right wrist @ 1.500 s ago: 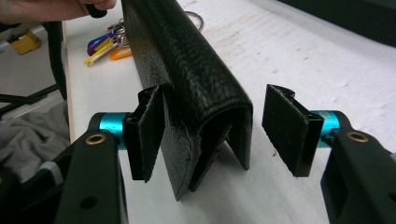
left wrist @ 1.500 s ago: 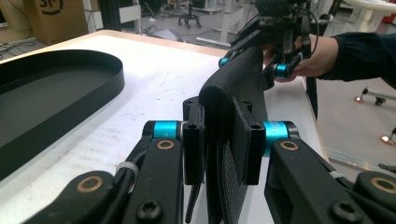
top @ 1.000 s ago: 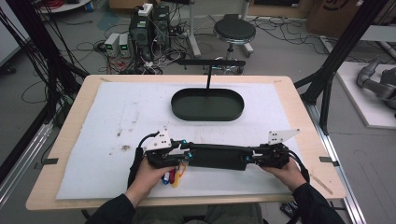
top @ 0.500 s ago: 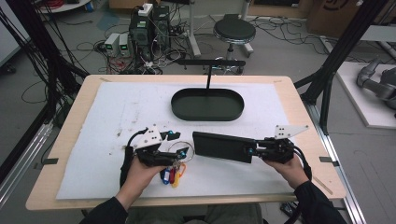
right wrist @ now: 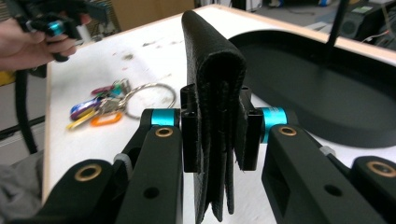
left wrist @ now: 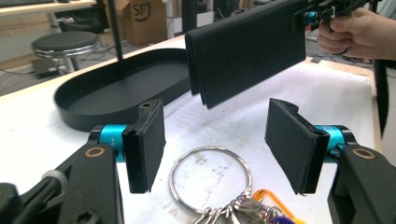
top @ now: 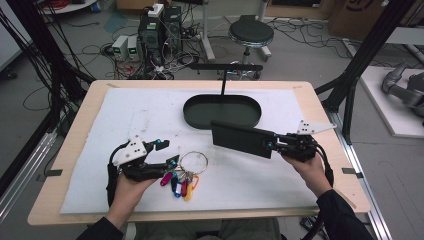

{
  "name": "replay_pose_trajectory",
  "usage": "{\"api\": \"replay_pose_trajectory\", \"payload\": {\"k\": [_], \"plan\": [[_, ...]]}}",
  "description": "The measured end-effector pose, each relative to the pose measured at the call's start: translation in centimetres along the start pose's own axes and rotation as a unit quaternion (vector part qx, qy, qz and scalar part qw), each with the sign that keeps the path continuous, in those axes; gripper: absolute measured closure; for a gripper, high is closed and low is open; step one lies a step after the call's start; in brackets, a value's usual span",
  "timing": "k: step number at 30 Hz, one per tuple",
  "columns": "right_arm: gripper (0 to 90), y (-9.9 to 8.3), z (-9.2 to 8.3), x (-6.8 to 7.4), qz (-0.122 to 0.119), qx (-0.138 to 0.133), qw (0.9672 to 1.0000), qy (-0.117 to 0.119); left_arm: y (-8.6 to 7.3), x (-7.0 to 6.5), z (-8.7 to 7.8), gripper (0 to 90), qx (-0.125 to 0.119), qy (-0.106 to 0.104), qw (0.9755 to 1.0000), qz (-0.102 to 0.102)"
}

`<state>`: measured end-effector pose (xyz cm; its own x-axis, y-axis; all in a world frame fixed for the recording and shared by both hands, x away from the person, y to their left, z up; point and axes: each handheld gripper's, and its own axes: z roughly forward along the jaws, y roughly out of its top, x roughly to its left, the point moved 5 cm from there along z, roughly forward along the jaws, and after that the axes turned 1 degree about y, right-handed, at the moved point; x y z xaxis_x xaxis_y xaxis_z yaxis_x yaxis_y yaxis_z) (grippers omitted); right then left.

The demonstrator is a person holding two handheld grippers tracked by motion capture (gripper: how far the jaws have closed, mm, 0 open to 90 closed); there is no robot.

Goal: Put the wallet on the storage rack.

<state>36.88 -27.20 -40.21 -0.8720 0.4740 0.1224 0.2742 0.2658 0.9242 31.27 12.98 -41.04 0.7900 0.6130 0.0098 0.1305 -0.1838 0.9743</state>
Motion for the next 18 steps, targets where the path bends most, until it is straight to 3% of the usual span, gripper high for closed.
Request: {"api": "replay_pose_trajectory", "payload": {"k": [10,18], "plan": [[76.7,2.6,1.3,-1.8,-0.001,-0.020,0.9995,-0.024,-0.4,0.3,-1.0,37.3,-0.010,0.016,0.9998,0.003],[76.7,5.0,3.5,-3.4,-0.008,-0.031,0.9988,-0.038,-0.5,0.0,-1.0,37.0,-0.012,0.013,0.9998,0.005]]}}
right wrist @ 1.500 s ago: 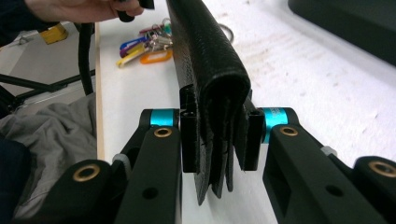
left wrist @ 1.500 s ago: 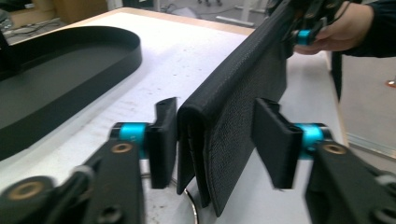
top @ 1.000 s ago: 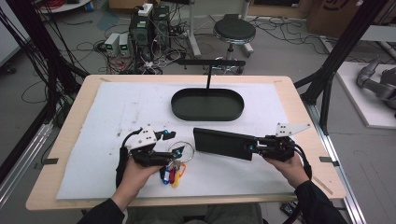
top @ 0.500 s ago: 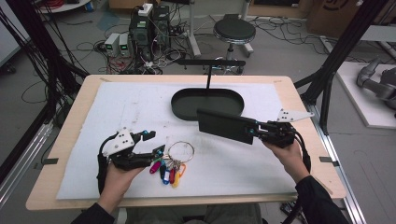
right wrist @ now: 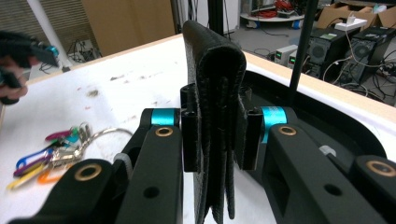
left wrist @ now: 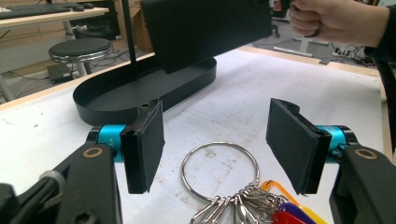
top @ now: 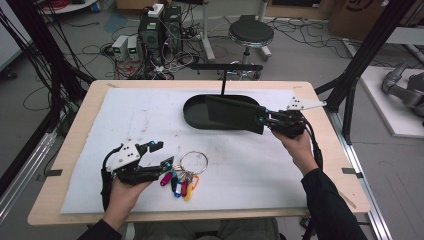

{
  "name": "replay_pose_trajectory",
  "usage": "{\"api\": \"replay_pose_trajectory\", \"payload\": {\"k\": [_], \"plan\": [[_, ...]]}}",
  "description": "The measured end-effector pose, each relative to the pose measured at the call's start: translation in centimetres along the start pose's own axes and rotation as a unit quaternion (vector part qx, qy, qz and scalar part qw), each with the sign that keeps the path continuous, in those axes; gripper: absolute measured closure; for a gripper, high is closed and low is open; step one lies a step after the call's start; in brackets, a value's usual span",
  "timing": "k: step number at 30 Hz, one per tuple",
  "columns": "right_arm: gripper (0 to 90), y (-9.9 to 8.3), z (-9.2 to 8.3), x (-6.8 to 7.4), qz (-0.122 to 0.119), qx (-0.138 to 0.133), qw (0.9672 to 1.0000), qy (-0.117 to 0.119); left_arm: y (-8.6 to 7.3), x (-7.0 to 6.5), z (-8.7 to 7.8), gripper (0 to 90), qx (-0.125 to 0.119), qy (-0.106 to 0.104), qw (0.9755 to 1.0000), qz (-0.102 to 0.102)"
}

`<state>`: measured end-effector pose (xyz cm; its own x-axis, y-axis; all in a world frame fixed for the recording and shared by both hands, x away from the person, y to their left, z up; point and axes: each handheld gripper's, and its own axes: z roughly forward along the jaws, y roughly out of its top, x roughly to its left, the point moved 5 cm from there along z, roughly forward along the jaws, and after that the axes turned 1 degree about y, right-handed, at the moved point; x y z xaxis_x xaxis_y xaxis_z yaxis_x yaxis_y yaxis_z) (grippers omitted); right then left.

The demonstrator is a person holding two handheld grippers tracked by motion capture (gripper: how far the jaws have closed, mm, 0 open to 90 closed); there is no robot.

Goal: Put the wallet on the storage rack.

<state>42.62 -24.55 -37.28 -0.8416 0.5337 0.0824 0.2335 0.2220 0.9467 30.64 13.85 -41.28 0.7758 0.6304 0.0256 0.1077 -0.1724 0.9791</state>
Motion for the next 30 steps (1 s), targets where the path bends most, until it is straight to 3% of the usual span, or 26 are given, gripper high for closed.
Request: {"api": "replay_pose_trajectory", "payload": {"k": [10,18,30], "plan": [[76.7,1.3,3.2,-1.1,-0.006,0.004,0.9999,-0.008,0.0,-0.3,0.2,36.9,0.000,-0.003,1.0000,0.007],[76.7,0.8,6.3,-2.3,0.001,0.005,0.9999,-0.013,0.1,-0.5,0.3,36.9,-0.001,-0.004,0.9999,0.013],[76.7,0.3,9.5,-3.6,0.001,0.008,0.9998,-0.017,0.1,-0.8,0.3,36.9,-0.001,-0.008,0.9998,0.020]]}}
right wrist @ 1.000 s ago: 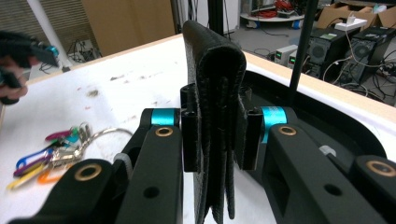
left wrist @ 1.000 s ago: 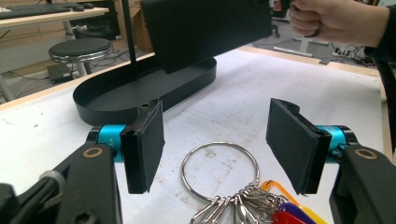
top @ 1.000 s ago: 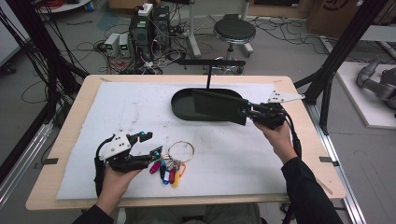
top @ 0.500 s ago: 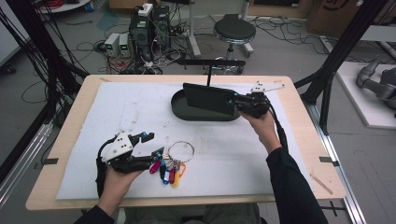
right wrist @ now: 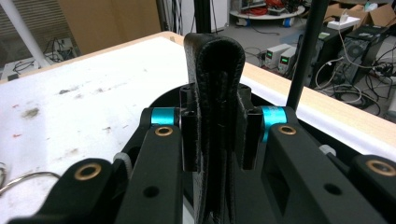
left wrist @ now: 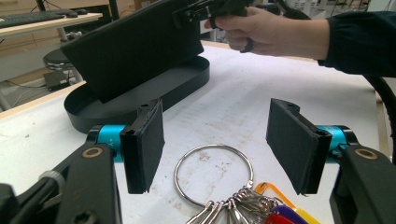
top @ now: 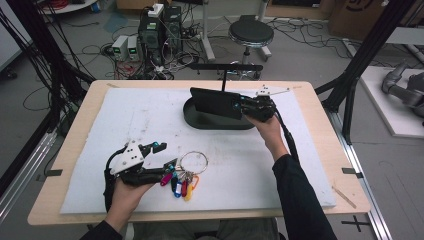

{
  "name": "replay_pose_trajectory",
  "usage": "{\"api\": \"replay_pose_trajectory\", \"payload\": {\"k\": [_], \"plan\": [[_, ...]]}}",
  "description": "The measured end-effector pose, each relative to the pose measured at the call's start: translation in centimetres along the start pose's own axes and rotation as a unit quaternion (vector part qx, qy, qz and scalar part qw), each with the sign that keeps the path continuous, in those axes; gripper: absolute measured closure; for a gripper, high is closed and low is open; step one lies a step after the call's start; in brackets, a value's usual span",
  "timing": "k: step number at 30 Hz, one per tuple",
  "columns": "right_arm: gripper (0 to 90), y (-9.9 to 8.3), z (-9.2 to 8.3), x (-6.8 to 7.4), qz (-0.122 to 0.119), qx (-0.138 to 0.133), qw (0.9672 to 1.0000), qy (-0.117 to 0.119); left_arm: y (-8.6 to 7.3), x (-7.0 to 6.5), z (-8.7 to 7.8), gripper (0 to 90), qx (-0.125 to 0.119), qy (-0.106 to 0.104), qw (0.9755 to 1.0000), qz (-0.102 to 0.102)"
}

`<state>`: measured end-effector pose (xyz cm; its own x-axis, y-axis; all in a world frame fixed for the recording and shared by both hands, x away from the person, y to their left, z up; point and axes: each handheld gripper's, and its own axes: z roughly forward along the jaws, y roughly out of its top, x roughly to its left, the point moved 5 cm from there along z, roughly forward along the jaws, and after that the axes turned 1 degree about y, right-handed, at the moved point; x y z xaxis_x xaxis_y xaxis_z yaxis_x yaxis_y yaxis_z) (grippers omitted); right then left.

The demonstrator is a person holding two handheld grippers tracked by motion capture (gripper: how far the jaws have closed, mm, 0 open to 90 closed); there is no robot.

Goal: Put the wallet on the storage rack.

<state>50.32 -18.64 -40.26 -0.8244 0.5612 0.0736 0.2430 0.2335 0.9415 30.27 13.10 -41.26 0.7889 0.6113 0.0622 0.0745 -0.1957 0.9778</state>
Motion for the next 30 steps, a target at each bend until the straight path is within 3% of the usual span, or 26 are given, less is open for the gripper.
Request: {"api": "replay_pose_trajectory", "payload": {"k": [11,17,23,30], "plan": [[76.2,-1.0,0.8,-1.4,-0.015,0.016,0.9996,-0.018,-0.2,-0.2,-0.2,36.1,0.002,-0.005,1.0000,0.002],[75.6,-1.9,0.5,-2.7,0.003,0.040,0.9985,-0.037,-0.2,-0.3,-0.2,36.1,0.002,-0.006,1.0000,0.006],[74.6,-2.3,0.4,-3.2,0.004,0.047,0.9979,-0.044,-0.2,-0.3,-0.3,36.1,0.002,-0.005,0.9999,0.009],[72.7,-3.3,0.2,-3.9,0.012,0.084,0.9947,-0.058,-0.3,-0.4,-0.3,36.1,0.004,-0.006,0.9999,0.009]]}}
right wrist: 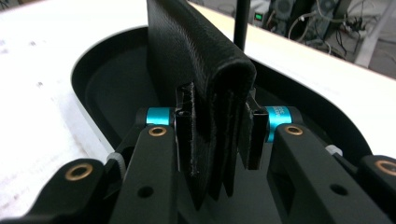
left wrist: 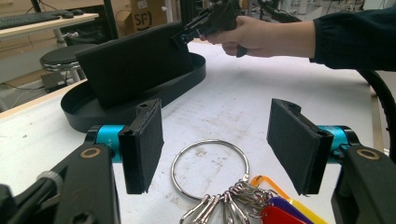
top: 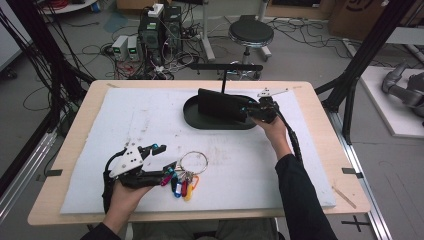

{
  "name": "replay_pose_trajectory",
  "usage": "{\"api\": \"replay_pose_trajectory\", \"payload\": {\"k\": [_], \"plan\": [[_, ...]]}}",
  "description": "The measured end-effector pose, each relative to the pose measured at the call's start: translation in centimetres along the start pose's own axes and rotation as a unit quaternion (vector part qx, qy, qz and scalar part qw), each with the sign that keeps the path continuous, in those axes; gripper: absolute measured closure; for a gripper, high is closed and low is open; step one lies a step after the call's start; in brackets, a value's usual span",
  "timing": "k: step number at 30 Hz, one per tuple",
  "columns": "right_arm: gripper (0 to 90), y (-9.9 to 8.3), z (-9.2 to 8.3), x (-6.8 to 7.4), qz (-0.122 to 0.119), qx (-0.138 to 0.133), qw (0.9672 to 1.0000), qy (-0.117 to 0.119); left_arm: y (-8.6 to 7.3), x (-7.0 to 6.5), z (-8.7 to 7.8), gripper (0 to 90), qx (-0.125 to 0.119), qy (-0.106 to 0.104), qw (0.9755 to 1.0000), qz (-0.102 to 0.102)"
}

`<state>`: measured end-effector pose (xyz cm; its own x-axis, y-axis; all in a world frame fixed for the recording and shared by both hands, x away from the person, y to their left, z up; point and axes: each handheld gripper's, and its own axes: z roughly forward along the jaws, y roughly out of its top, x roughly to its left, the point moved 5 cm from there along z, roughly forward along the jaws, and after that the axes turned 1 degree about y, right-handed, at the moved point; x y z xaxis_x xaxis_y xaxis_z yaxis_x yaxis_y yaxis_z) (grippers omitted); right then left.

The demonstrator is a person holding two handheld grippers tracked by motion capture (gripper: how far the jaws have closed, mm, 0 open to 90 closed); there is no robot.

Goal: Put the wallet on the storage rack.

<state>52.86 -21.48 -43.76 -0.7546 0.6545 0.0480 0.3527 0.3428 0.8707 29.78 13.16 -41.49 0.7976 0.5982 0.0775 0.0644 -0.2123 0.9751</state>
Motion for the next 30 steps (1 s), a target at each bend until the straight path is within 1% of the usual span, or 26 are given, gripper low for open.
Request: {"api": "replay_pose_trajectory", "payload": {"k": [4,8,10,11,17,19,21,23,25,27,28,30], "plan": [[71.9,-0.2,0.1,-0.2,0.008,0.004,0.9999,-0.005,-0.1,0.0,0.0,36.1,0.000,0.001,1.0000,0.000],[70.0,-0.6,0.2,-0.5,0.014,0.025,0.9995,-0.017,-0.1,0.0,0.0,36.1,0.001,0.001,1.0000,-0.001],[69.7,-0.9,0.2,-0.5,0.017,0.032,0.9992,-0.015,-0.1,0.1,0.0,36.1,0.001,0.001,1.0000,-0.002],[69.6,-0.9,0.2,-0.5,0.016,0.033,0.9992,-0.014,-0.1,0.1,0.0,36.0,0.001,0.002,1.0000,-0.002],[66.2,-0.7,0.1,-0.4,0.001,0.038,0.9989,-0.027,-0.2,0.1,0.1,36.1,0.002,0.002,1.0000,-0.001],[64.3,-0.7,0.1,-0.4,0.000,0.041,0.9987,-0.031,-0.2,0.1,0.1,36.0,0.004,0.000,1.0000,-0.001],[63.0,-0.6,0.1,-0.4,0.003,0.042,0.9985,-0.036,-0.3,0.1,0.1,36.0,0.005,0.000,1.0000,-0.002],[58.9,-0.6,0.0,-0.5,0.001,0.044,0.9981,-0.042,-0.3,0.1,0.1,35.9,0.005,0.001,1.0000,-0.003],[55.3,-0.5,-0.1,-0.6,0.012,0.042,0.9976,-0.053,-0.3,0.2,0.1,35.9,0.004,0.002,1.0000,-0.003],[52.7,-0.5,-0.4,-0.9,0.014,0.040,0.9971,-0.063,-0.3,0.2,0.1,35.7,0.004,0.002,1.0000,-0.003],[52.1,-0.4,-0.6,-0.9,0.018,0.039,0.9971,-0.063,-0.3,0.2,0.1,35.7,0.004,0.002,1.0000,-0.003],[49.1,-0.3,-1.0,-1.0,0.017,0.035,0.9969,-0.069,-0.3,0.2,0.1,35.6,0.004,0.002,1.0000,-0.003]]}}
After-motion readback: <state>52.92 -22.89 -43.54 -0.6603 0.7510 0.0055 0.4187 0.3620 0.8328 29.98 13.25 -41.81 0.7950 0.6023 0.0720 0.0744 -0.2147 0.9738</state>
